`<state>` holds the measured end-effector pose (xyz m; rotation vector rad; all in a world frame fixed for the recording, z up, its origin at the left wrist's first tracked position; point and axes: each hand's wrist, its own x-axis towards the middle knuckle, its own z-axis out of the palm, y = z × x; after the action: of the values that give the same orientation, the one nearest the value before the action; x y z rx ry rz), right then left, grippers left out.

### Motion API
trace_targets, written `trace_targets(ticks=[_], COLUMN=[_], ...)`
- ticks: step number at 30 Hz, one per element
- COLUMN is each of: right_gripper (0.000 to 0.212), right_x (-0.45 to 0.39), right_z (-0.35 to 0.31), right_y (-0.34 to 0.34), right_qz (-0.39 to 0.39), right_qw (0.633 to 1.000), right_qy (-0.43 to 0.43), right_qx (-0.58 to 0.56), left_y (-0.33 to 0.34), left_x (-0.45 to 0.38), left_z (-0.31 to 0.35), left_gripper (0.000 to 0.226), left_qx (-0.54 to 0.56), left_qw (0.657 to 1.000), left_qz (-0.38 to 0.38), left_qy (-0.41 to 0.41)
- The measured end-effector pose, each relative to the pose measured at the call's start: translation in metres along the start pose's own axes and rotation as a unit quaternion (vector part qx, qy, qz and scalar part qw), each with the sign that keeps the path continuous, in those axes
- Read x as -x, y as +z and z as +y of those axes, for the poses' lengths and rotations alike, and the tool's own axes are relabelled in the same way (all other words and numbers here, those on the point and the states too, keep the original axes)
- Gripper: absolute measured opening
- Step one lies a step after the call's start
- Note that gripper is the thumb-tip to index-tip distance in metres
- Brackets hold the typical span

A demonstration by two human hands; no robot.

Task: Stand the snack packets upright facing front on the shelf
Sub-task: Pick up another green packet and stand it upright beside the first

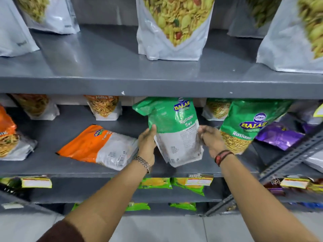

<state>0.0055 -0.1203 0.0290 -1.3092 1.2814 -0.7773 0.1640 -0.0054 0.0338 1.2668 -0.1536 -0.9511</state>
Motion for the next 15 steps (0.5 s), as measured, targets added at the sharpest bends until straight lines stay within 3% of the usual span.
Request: trace_targets(ticks=[3,8,11,13,15], right_gripper=[0.018,0.036,0.026,0.016,0.020], right_x=[-0.005,-0.013,-0.016,-0.018,-0.019], right_z=[0.002,0.035,0.047,0.047,0.047], right_y=[0.003,0.005,0.002,-0.001,-0.005], right_qz=[0.025,0.034,0.025,0.007,-0.006], right_qw=[0.998,0.997,0.997,0.997,0.995], right_qy=[-0.033,-0.027,-0.023,-0.024,-0.001], right_qx=[-0.056,-0.062,-0.062,-0.076,-0.103], left_y=[0.010,0.012,0.008,0.005,0.000], left_x=[-0.014,-0.029,-0.030,-0.028,-0.023], left_z=[0.016,-0.001,-0.010,-0.013,-0.020], left_gripper=[0.038,0.036,0.037,0.038,0.041], left_qx=[-0.008,-0.093,-0.126,-0.144,-0.179], left_qw=[0.999,0.990,0.985,0.984,0.982], left_qz=[-0.006,-0.031,-0.048,-0.042,-0.018], left_qy=[0.054,0.098,0.111,0.095,0.054])
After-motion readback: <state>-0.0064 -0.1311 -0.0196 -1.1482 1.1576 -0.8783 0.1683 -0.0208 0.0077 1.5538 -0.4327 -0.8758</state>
